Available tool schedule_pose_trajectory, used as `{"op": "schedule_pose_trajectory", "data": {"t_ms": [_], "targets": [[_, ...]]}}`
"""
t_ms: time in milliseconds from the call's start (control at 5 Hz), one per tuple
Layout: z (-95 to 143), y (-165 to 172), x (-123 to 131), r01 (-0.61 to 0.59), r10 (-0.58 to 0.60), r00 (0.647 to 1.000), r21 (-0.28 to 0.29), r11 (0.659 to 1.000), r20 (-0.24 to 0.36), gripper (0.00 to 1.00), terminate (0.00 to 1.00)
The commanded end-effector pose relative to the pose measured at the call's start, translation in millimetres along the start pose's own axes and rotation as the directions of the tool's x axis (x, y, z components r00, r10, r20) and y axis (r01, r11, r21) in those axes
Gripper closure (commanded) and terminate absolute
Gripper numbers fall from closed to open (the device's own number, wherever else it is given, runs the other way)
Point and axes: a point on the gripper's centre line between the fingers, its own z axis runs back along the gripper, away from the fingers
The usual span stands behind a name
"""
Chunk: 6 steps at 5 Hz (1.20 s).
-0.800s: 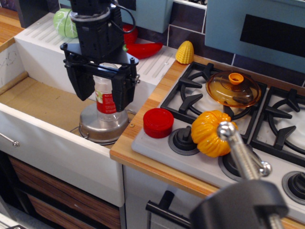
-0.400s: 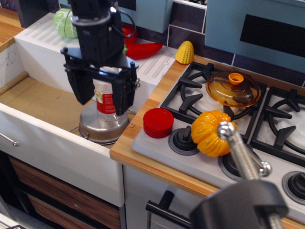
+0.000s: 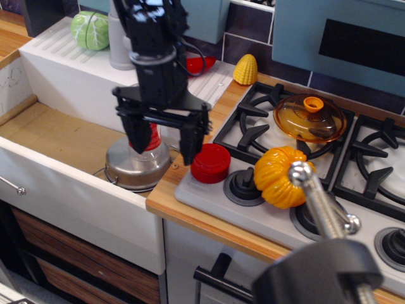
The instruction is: Put cap on container
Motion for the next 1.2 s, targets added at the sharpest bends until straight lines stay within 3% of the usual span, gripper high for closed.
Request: {"op": "schedule_pose_trajectory", "data": {"t_ms": [0,600,800,1000], "targets": [[3.1,-12.4,19.6,-0.018,0.021,0.997,-0.037,0.999,0.071,0.0,0.0],[-30.3,-39.9,25.8,-0.078,0.072,0.993,0.065,0.995,0.094,0.0,0.0],[-42.6,-38.7,31.0,-0.112,0.101,0.989,0.101,0.989,0.109,1.0,0.0],[-17.5,-29.8,39.7,-0.101,0.093,0.991,0.082,0.991,0.099,1.0,0.0]]}}
